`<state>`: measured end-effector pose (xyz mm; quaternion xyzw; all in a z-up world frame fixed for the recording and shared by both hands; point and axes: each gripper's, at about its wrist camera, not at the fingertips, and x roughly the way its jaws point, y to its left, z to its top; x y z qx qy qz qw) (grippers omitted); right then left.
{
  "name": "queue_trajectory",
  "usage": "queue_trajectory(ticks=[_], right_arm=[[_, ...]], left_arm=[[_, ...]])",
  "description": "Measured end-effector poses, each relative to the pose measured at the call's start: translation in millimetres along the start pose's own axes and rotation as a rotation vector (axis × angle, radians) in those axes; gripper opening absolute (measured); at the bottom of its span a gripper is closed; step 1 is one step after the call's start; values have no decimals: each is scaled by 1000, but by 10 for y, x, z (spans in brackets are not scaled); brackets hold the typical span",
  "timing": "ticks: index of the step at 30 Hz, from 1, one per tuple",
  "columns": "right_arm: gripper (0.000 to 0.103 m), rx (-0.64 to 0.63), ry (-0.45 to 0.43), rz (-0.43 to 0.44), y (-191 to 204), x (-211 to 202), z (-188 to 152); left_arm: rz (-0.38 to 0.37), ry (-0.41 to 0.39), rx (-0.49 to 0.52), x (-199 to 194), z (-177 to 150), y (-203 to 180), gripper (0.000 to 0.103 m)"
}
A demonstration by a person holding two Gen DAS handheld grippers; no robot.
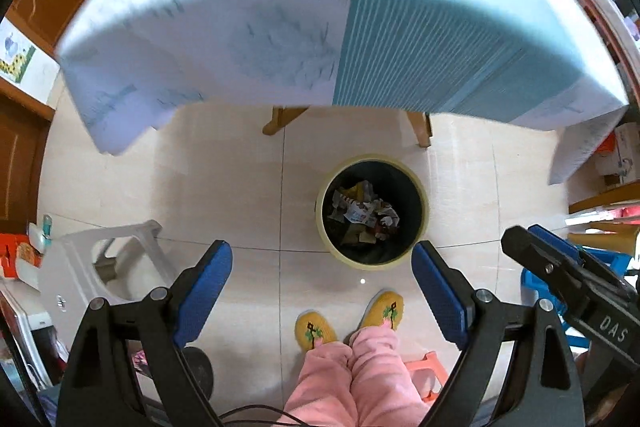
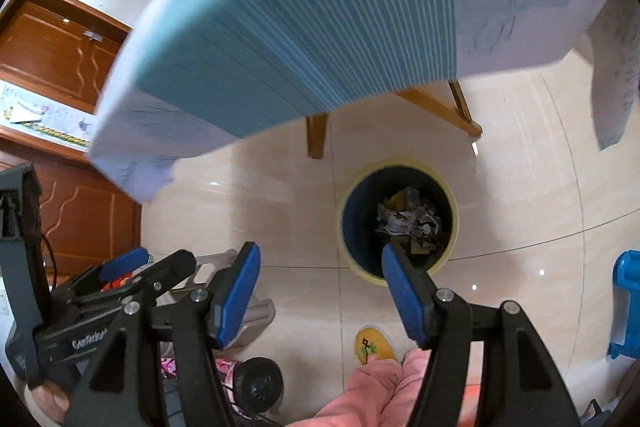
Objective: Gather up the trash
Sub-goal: 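Raise both tools back over the table toward the red cup and packet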
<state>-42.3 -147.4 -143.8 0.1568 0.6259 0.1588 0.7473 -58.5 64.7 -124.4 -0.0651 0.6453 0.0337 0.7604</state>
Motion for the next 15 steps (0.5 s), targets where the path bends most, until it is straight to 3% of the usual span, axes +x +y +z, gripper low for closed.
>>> queue_trajectory(ticks=[7, 15], right_arm=[[63, -67, -56, 3, 453, -768, -18], [64, -155, -204, -17, 937, -1591, 25]], left_arm=[[28, -120, 77, -992, 86, -11, 90], [-26, -196, 140, -1678, 76, -82, 90]])
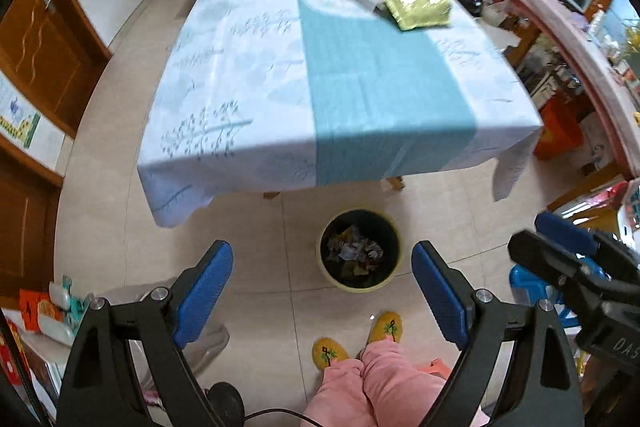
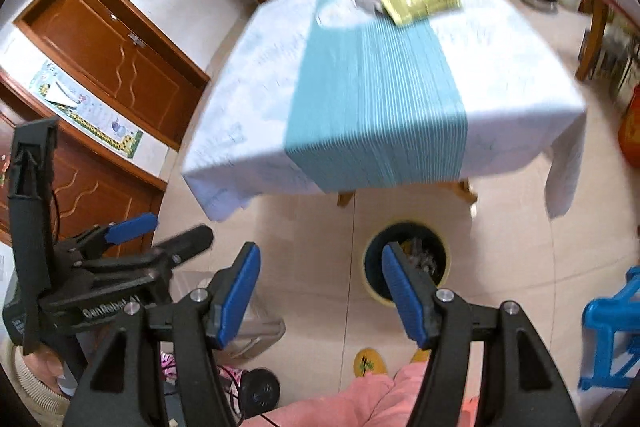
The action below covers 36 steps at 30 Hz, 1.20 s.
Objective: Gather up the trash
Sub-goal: 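Raise both tools back over the table toward the red cup and packet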
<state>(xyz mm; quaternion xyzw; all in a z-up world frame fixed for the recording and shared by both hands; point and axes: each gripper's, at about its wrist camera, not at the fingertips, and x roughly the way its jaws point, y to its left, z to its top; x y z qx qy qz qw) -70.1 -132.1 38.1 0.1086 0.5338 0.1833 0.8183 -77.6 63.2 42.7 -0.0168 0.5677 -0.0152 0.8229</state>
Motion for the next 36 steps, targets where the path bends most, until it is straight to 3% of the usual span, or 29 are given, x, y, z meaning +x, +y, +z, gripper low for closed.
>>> queue_trajectory(ticks=[11, 15, 17, 19, 30, 36], right_arm=[[64, -23, -206, -82, 236, -727, 210], [65, -26, -232, -103, 270, -870, 239], [87, -30, -243, -119, 292, -918, 257], [93, -34, -264, -119, 306, -961, 282], [93, -64, -246, -134, 189, -802, 579], [93, -22, -200, -136, -238, -473, 1022]], left_arm=[[-46, -230, 100, -767, 219, -111, 90], [-38, -304, 107, -979, 284, -134, 90], [-29, -338, 114, -1066, 313, -127, 90], [-36, -364, 115, -1120, 342, -114, 90], [-48, -358, 122, -951, 662, -253, 90], [-17, -329, 81, -584, 1188, -385, 90]])
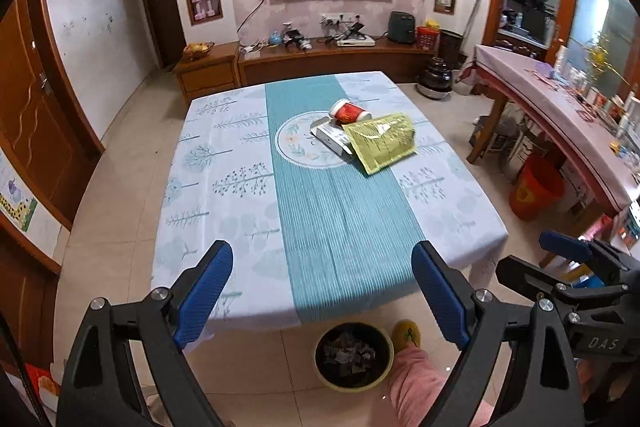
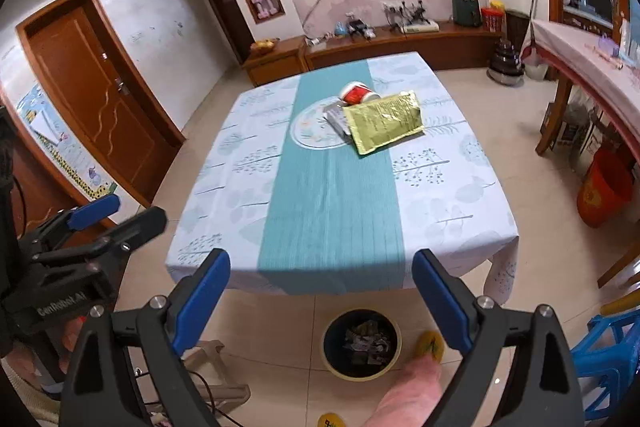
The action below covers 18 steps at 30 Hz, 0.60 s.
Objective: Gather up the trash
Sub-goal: 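Raise both tools back over the table toward the red cup and packet, then grasp the yellow-green packet with the right tool while the left tool grasps the red paper cup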
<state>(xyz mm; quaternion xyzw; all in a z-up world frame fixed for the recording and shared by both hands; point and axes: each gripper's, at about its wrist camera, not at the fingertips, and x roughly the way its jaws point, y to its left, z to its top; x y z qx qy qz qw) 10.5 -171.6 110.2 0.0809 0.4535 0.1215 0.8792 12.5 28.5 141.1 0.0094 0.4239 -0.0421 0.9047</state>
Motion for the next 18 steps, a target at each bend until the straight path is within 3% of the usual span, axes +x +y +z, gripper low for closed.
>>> queue_trajectory(ticks=[5, 12, 18], right_arm=[[92, -10, 44, 36, -461, 594, 552], [82, -12, 160, 101, -1214, 1528, 1540], [82, -47, 255, 139, -1706, 2367, 2136]], left_arm=[[35, 51, -74, 735, 492, -100, 90], [82, 207, -177, 1875, 1102, -280, 90], [130, 286, -222, 2495, 1386, -360, 90]])
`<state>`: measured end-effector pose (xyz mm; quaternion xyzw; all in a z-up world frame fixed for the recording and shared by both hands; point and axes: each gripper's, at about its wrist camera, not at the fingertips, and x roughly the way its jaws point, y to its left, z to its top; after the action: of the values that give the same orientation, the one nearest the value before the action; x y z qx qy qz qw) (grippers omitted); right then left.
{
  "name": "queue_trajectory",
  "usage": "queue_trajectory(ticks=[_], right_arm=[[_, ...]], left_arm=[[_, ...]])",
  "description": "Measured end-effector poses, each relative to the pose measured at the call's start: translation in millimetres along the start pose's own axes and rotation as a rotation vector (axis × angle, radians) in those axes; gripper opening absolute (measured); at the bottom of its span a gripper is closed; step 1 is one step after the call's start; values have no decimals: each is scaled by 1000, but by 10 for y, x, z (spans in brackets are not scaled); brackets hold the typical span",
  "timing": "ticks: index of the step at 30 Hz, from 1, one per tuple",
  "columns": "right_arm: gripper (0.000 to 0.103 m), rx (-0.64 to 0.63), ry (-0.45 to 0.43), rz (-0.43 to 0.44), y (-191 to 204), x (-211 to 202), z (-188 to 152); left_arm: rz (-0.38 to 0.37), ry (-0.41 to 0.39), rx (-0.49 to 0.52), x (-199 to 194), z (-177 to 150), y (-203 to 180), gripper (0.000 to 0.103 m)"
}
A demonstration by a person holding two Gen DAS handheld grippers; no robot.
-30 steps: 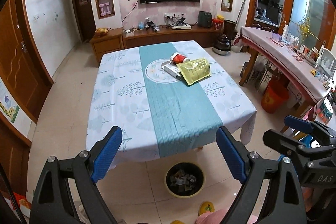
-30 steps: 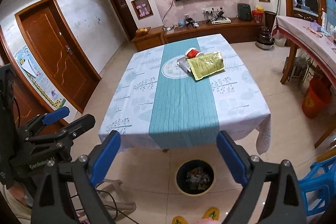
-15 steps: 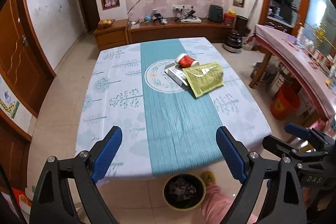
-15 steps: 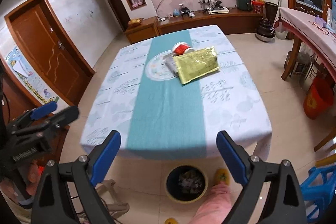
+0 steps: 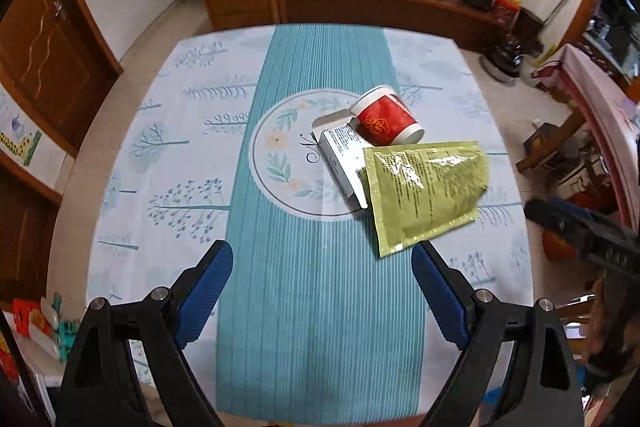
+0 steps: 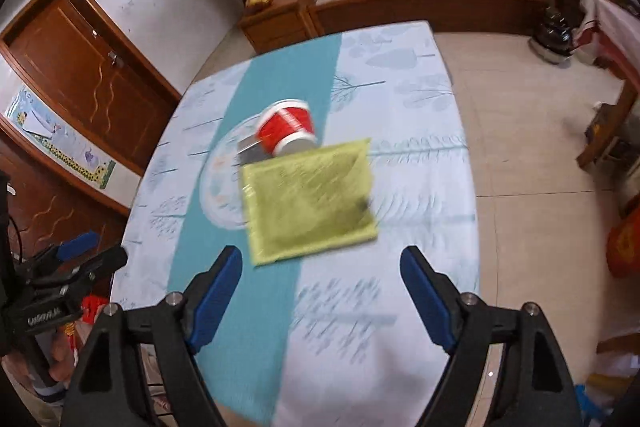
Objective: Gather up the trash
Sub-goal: 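Grasp the yellow-green packet with the right tool while the left tool grasps the red paper cup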
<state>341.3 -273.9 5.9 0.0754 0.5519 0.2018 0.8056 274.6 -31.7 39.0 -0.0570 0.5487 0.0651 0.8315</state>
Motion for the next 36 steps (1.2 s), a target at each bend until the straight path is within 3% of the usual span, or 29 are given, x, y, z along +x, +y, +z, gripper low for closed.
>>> queue_trajectory(ticks=[5, 7, 9, 12, 14, 16, 17, 20, 27, 32, 36], right_arm=[[81, -2, 65, 39, -236, 510, 329], [76, -2, 101, 58, -287, 701, 396], [62, 0, 153, 104, -293, 903, 443], [49, -25, 202, 163, -259, 1070, 465], [41, -49, 212, 195, -213, 1107, 480], [27, -75, 218, 248, -161, 1116, 483], [15, -86, 217, 277, -143, 1102, 493], [5, -101, 209, 341, -108, 1003, 532], [2, -82, 132, 396, -249, 464, 761], [2, -36, 30, 300, -514, 180, 970], [2, 29, -35, 183, -714, 182, 1070]], left_arm=[[33, 59, -17, 337, 188, -78, 90], [44, 74, -36, 439, 254, -85, 90], [46, 83, -52, 503, 321, -86, 90], [53, 94, -62, 586, 402, -97, 90], [58, 103, -63, 635, 440, -106, 90], [54, 111, -68, 682, 489, -114, 90], [48, 116, -72, 710, 520, -123, 90], [21, 125, -76, 781, 624, -171, 90], [-39, 109, -88, 887, 976, -341, 90], [-82, 129, -115, 1089, 1196, -429, 90], [-92, 172, -151, 1335, 1291, -467, 90]])
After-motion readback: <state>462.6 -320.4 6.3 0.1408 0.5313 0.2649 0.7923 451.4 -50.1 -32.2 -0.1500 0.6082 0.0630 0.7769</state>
